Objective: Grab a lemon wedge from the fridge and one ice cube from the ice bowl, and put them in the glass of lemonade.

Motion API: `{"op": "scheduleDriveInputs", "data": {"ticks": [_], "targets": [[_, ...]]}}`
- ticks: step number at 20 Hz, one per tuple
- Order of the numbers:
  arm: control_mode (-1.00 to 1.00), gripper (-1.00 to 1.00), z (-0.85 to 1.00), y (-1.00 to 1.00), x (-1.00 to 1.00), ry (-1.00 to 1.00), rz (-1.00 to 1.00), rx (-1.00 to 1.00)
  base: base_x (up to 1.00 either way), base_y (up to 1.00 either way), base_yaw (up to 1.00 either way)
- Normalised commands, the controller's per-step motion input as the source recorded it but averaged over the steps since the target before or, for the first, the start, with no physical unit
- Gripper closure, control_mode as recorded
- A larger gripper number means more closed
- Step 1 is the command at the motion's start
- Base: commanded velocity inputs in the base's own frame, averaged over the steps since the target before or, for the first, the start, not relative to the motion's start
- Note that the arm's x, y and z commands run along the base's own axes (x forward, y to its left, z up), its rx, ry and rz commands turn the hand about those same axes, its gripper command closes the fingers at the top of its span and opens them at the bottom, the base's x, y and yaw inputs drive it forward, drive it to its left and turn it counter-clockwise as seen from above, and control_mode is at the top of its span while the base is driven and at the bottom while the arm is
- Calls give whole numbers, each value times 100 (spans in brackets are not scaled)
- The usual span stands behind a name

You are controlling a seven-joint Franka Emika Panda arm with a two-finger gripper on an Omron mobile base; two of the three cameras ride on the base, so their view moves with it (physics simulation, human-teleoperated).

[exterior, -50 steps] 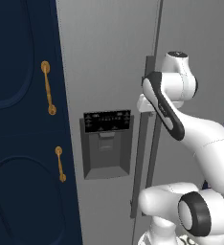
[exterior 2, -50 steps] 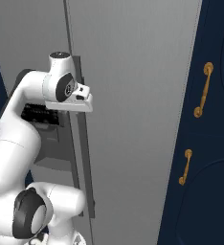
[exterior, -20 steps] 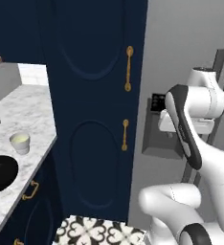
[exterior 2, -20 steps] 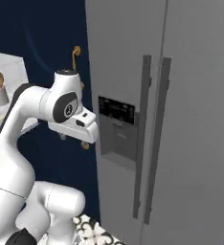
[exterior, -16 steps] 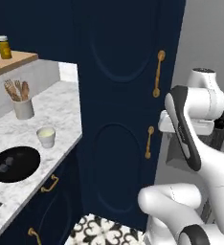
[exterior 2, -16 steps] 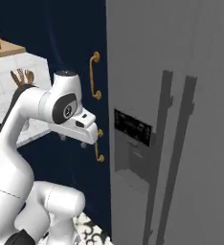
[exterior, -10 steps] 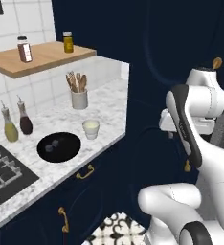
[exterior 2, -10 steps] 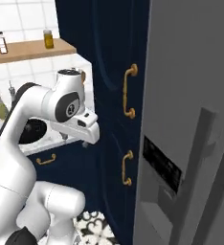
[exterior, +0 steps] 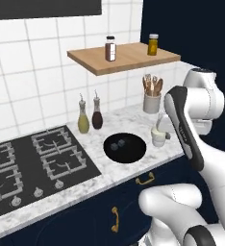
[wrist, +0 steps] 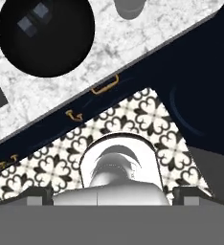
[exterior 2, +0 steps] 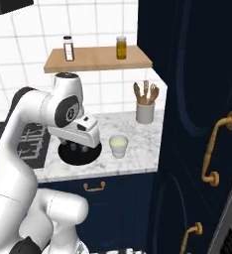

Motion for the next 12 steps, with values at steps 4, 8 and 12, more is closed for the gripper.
{"op": "scheduleDriveInputs", "data": {"ticks": [4, 8, 12], "targets": [[100, -100, 0, 0, 0, 0, 0, 0, 82, 28, 10], [-100, -100, -25, 4, 17, 4, 7, 0, 13, 0, 4], [-100, -100, -57, 48, 66, 16, 19, -2, 0, 0, 0]]}}
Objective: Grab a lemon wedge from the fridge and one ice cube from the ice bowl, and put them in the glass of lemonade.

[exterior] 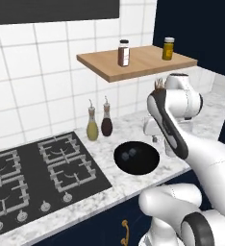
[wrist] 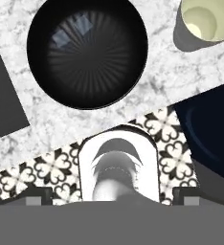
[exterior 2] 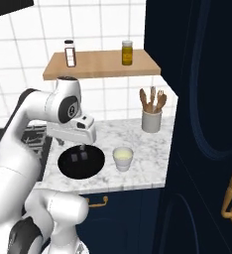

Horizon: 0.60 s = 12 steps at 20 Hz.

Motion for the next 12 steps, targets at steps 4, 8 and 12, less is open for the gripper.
{"op": "scheduleDriveInputs", "data": {"ticks": [4, 8, 12], "targets": [[-100, -100, -37, 22, 91, 9, 28, -12, 0, 0, 0], [-100, -100, -66, 3, 74, -14, 2, 1, 0, 0, 0], [-100, -100, -69, 0, 14, -35, 0, 18, 0, 0, 0]]}}
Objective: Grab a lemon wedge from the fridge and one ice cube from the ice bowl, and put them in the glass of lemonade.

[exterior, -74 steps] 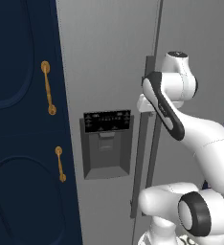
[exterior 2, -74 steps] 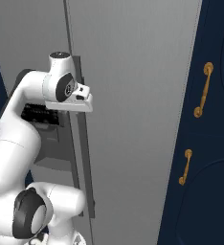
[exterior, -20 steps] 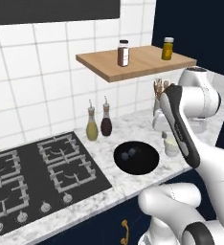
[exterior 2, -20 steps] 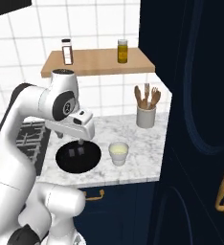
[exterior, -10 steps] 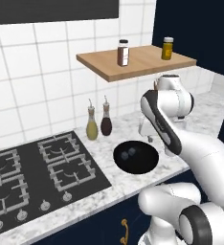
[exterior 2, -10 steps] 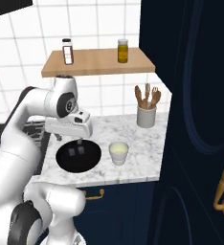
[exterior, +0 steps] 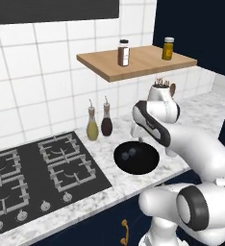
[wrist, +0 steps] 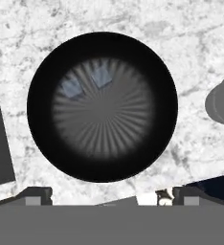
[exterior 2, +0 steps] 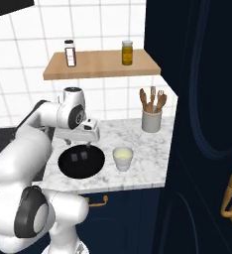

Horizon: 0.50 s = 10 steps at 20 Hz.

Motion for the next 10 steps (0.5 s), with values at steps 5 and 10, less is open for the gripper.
{"op": "scheduleDriveInputs", "data": {"ticks": [5, 10], "targets": [[-100, -100, -65, 20, 32, -6, 0, 12, 0, 0, 0], [-100, -100, -27, 41, 20, 4, 0, 0, 0, 0, 0]]}}
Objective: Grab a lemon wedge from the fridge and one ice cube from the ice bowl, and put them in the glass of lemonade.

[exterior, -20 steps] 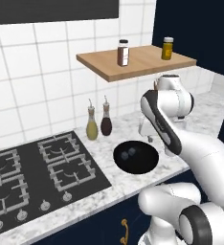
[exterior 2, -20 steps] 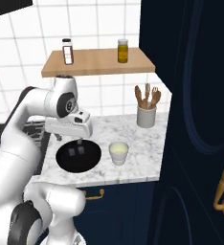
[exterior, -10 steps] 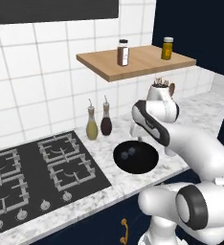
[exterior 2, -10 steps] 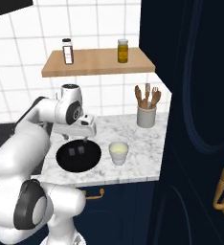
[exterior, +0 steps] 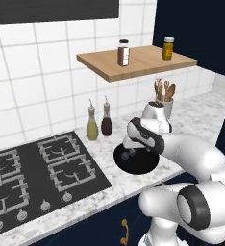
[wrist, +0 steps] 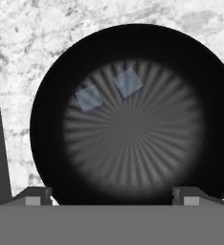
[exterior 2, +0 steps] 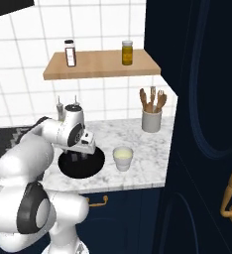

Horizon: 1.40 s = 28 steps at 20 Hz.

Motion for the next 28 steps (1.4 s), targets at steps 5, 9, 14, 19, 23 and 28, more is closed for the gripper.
{"op": "scheduleDriveInputs", "data": {"ticks": [5, 9, 14, 19, 23, 28], "targets": [[-100, -100, -28, 13, 19, 9, 0, 0, 0, 0, 0], [-100, -100, -23, 26, 42, 15, 0, 0, 0, 0, 0], [-100, -100, -4, 28, 30, 17, 0, 0, 0, 0, 0], [-100, -100, -10, 0, 21, 6, -1, 0, 0, 0, 0], [-100, -100, -26, 0, 11, 4, 0, 0, 0, 0, 0], [-100, -100, -40, -3, 14, 4, 0, 0, 0, 0, 0]]}}
